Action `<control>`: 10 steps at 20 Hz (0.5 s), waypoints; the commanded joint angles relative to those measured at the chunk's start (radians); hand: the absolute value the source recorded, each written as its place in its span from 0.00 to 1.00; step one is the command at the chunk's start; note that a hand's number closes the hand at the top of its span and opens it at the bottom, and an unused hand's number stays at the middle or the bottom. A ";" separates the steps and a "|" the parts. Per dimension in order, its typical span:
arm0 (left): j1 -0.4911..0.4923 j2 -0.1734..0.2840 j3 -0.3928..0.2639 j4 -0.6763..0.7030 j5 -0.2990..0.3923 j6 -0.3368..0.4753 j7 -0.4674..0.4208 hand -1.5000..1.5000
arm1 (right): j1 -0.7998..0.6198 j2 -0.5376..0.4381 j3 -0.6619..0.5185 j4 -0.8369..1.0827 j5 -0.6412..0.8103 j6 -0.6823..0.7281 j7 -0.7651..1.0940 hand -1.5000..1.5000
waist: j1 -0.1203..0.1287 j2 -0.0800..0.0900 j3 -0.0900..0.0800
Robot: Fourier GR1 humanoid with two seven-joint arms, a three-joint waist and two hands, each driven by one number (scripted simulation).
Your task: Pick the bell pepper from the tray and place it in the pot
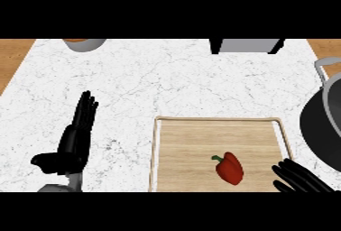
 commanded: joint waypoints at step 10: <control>0.002 -0.030 0.042 0.030 -0.015 -0.054 -0.024 0.50 | -0.153 0.143 0.177 0.164 0.323 0.042 0.246 0.00 | 0.004 0.000 0.001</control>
